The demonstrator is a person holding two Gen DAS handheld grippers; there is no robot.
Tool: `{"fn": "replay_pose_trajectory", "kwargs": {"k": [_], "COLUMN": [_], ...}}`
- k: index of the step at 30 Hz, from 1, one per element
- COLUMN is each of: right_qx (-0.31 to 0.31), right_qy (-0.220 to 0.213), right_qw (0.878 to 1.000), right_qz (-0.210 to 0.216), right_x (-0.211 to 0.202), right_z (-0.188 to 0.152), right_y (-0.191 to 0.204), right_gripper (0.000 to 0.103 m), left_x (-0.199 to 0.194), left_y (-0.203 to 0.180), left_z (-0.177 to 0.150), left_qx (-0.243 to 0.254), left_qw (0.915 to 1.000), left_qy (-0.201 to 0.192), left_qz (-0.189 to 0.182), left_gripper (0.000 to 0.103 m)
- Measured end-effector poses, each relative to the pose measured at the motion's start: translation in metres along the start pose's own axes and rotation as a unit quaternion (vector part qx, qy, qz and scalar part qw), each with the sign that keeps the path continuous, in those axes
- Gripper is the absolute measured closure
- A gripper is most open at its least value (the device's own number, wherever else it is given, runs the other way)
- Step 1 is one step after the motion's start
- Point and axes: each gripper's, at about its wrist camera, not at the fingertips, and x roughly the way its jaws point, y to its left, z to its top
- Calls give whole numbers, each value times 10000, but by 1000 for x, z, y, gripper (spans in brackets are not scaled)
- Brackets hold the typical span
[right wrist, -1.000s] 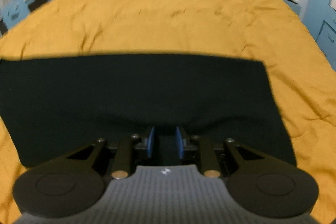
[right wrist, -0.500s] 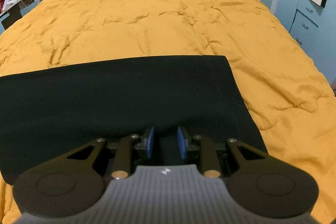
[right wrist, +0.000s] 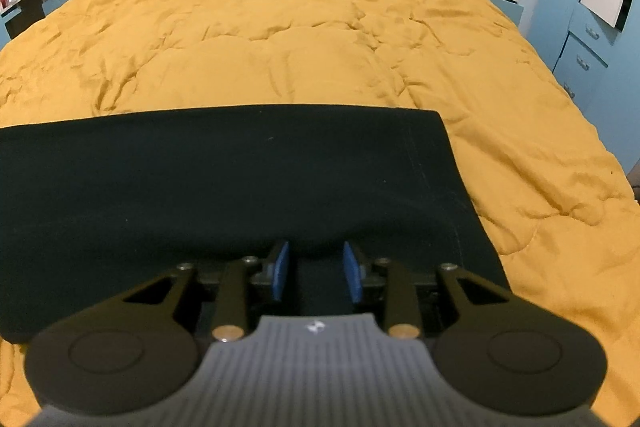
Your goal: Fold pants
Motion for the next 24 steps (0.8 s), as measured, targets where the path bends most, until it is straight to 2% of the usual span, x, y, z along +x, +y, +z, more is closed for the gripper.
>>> {"fn": "replay_pose_trajectory", "kwargs": {"k": [3,5,8,13,16,19,22,24], "right_qx": [6,53,76,-20,35,274,765,1105], "right_qy": [-47,-110,-192,-227,-234,-223,-198,-216], "right_qw": [10000,9999,9998,9997,9997,9993,9967,9935], "right_qz": [2,10,42,51,-3,-87,-163,-182], "right_x": [-1,-4,-10,-20,-27,-36,-46,-50], "right_z": [-1,-3,-7,-15,-19,-23,-26,-25], "right_y": [-1,-1,-1,0,-5,-20,-46,-63], "right_gripper": [77,77,77,77,77,76,67,65], "left_x": [-11,-20,-26,-22,-14,-11,-5,-7], "left_y": [25,39,58,74,82,86,84,86], "left_z": [-6,-18,-42,-78,-89,-93,-93,-96], "left_qx": [-671,-1104,-1770,-2372,-2808,-2990,-3115,-3186], "left_qw": [9964,9899,9722,9569,9420,9377,9343,9319], "left_qy": [122,277,532,714,725,649,682,651], "left_qz": [-510,-849,-1438,-1517,-1692,-1646,-1593,-1610], "left_gripper": [75,75,75,75,75,75,75,75]}}
